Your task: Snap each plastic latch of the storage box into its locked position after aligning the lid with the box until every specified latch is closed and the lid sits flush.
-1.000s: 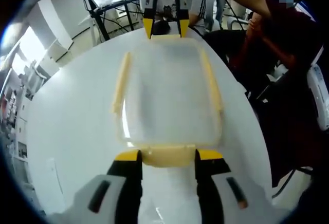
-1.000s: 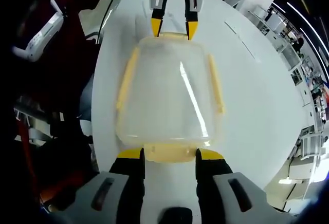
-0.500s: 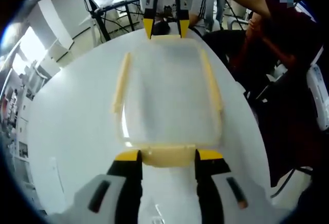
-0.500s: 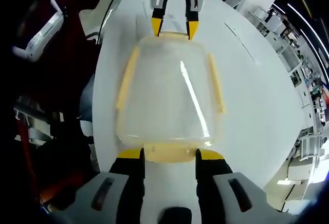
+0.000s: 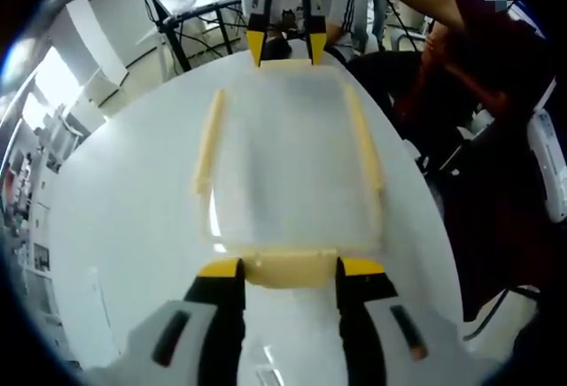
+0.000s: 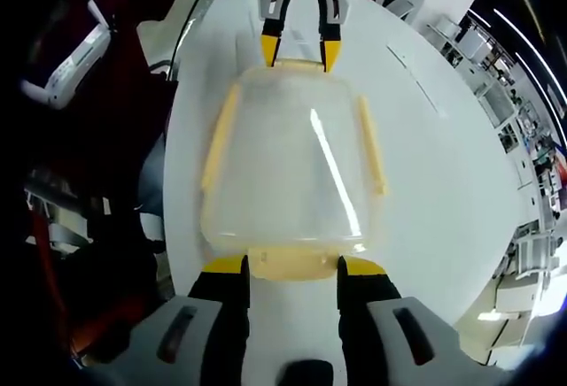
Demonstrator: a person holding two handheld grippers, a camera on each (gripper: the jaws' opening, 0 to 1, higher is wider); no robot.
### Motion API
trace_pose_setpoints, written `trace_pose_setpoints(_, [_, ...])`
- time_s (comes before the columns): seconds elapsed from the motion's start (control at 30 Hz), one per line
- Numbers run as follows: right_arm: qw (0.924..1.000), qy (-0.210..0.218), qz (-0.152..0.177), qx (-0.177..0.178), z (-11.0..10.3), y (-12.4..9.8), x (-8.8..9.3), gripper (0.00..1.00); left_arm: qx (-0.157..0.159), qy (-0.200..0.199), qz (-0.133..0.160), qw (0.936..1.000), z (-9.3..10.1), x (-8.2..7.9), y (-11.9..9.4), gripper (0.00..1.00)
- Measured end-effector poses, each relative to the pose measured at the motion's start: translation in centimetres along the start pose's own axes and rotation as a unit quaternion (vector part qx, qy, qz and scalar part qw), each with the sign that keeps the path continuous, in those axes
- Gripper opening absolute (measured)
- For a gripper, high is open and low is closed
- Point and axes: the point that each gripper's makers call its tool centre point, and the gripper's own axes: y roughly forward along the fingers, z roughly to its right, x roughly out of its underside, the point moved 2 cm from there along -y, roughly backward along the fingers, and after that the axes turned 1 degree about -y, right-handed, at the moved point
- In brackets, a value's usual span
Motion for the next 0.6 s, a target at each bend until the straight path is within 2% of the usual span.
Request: trace_pose_setpoints(0.6, [1.0000,-0.006,0.003,0.001,-0.5,-0.3,-1.0,0.37,-0.004,-0.003,-0.003,1.0000,0.1,0.2,-1.2,0.39])
